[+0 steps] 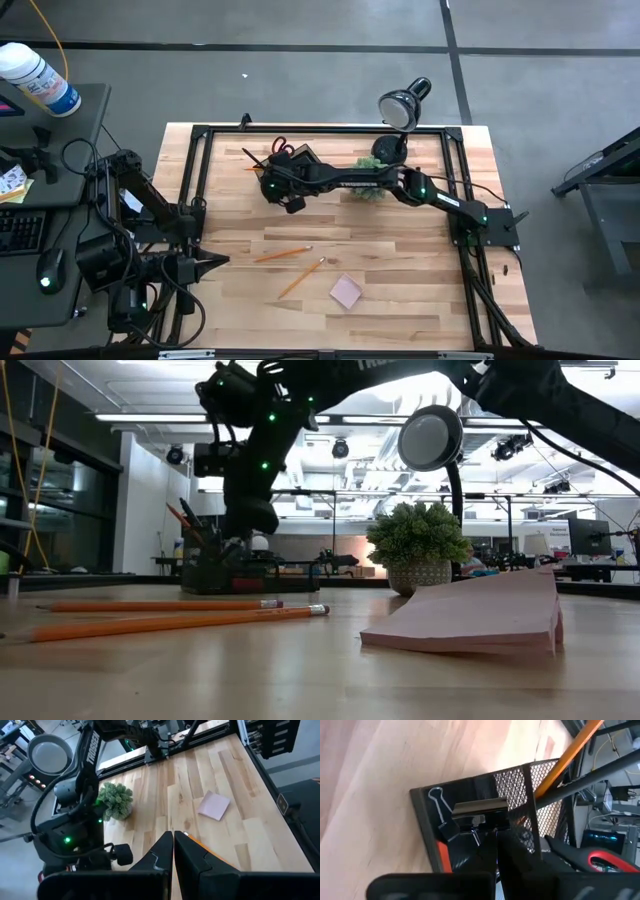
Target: Pick and place office supplies into organizer
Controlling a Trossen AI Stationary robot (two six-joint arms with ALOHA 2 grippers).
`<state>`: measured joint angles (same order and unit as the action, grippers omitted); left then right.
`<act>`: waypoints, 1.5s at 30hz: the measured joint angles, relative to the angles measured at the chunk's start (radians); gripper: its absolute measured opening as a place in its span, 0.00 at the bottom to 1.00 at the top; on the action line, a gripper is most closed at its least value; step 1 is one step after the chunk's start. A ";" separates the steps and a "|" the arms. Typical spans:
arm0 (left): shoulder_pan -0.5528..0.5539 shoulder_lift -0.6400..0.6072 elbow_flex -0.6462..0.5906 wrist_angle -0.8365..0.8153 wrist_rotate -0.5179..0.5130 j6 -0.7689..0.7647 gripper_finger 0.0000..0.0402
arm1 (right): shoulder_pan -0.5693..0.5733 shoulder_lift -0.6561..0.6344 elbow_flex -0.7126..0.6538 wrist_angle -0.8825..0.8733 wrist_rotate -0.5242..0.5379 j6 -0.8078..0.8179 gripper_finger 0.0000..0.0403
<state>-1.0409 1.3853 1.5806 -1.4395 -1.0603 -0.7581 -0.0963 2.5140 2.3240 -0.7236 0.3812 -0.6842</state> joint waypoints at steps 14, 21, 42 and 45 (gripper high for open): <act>0.000 0.000 0.000 0.001 0.000 -0.010 0.01 | -0.002 0.017 -0.001 0.003 0.016 0.024 0.20; 0.000 0.000 0.000 0.000 0.001 -0.009 0.01 | 0.025 0.013 0.032 -0.039 0.019 0.029 0.26; 0.000 0.000 0.000 -0.001 0.107 -0.006 0.01 | 0.227 -0.051 0.022 -0.447 -0.418 0.387 0.18; 0.000 0.000 0.000 -0.001 0.107 -0.006 0.01 | 0.230 -0.050 -0.011 -0.455 -0.418 0.410 0.18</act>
<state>-1.0409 1.3853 1.5806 -1.4403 -0.9531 -0.7639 0.1337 2.4636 2.3133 -1.1788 -0.0364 -0.2746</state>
